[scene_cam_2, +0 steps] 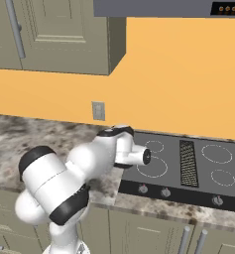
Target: Four empty soda cans are scattered around the kitchen. Gather all the cans and cluster them next to the stove for recycling.
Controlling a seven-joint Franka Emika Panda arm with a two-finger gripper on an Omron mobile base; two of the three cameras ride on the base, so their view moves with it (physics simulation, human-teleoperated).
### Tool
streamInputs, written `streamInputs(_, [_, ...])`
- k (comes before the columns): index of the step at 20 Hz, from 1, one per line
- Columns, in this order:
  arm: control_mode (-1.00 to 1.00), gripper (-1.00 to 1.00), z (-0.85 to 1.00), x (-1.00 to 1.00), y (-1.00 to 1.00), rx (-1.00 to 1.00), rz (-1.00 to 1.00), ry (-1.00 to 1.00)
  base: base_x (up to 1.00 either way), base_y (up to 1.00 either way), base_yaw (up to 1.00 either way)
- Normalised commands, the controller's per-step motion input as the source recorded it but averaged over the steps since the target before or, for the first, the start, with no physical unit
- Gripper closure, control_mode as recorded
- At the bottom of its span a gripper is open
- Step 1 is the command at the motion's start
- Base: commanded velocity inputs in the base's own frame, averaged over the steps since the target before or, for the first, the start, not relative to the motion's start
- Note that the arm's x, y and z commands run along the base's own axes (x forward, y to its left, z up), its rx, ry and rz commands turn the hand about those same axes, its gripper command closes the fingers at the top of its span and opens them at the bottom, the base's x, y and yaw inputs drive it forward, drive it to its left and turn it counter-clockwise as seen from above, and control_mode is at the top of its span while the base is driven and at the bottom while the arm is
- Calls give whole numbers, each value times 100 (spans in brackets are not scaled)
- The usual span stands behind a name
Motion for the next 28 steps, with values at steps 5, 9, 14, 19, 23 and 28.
streamInputs(5, [-100,100,-16,27,0,0,0,0,0,0,0])
streamInputs(9, [-100,100,-16,23,-3,0,0,0,0,0,0])
streamInputs(14, [-100,100,-20,22,-9,0,0,0,0,0,0])
streamInputs(19, [-100,100,-19,23,-9,0,0,0,0,0,0])
streamInputs(23, [-100,100,-17,24,-9,0,0,0,0,0,0])
streamInputs(28, [-100,100,-17,23,-7,0,0,0,0,0,0])
